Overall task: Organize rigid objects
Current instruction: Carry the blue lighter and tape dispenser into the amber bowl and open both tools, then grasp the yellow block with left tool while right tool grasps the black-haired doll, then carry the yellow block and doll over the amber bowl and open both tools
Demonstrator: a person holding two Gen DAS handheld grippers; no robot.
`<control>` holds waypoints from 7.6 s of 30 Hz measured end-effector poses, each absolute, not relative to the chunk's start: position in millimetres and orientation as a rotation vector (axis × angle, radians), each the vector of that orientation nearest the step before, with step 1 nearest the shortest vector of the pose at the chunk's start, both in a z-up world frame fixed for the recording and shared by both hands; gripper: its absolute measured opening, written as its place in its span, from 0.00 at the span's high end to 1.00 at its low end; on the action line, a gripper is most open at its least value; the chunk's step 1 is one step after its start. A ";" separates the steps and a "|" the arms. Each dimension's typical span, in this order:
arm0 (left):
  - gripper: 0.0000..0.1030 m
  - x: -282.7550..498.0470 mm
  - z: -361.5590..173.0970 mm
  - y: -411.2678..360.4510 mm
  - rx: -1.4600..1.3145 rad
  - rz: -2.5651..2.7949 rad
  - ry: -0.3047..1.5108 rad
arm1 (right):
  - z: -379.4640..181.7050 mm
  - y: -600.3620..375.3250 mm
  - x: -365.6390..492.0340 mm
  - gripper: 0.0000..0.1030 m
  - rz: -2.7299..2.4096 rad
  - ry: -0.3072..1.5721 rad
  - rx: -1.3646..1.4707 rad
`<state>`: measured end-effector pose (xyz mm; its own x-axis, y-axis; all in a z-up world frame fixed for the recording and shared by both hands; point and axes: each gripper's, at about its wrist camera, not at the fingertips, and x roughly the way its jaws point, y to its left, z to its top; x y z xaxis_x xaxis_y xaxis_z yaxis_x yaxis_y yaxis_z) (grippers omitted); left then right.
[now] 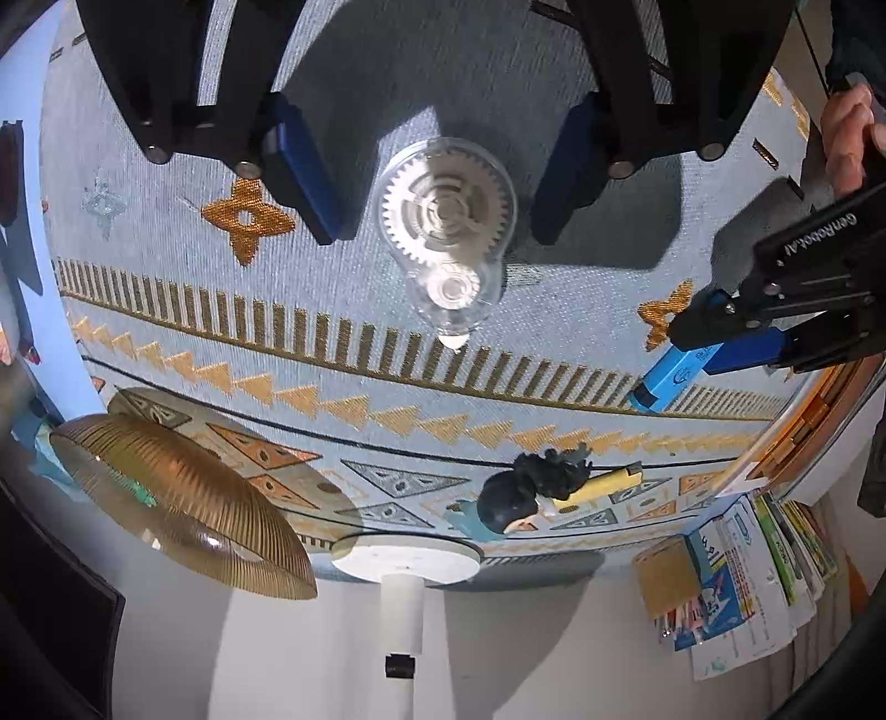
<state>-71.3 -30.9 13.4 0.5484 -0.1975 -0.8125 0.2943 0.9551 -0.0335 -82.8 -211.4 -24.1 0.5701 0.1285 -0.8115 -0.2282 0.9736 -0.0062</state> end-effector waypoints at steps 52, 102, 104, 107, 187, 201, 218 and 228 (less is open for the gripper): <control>0.80 8.4 198.2 -171.8 0.041 -0.647 0.534 | 160.1 -411.9 -53.8 0.53 0.024 0.585 0.258; 0.19 -26.1 125.7 29.6 0.065 -0.151 0.627 | 70.4 -240.3 -60.3 0.33 0.306 0.767 0.158; 0.19 -20.2 95.2 35.5 0.102 -0.125 0.687 | 49.1 -227.9 -55.3 0.33 0.271 0.770 0.106; 0.19 -10.8 58.8 43.1 0.081 -0.125 0.760 | 16.6 -221.1 -46.9 0.33 0.241 0.800 0.086; 0.65 -41.9 12.2 -4.8 0.036 -0.236 0.946 | -18.6 -316.9 -58.0 0.32 0.280 1.007 0.527; 0.65 -41.9 13.1 -6.0 0.049 -0.225 0.939 | -13.9 -267.4 -33.9 0.32 0.227 1.011 0.393; 0.79 -43.9 17.2 -10.0 0.065 -0.249 0.935 | -11.7 -253.0 -33.0 0.61 0.204 0.930 0.286; 0.79 -59.5 99.3 -27.9 -0.059 -0.381 0.736 | 60.7 -297.1 -63.7 0.61 0.214 0.730 0.353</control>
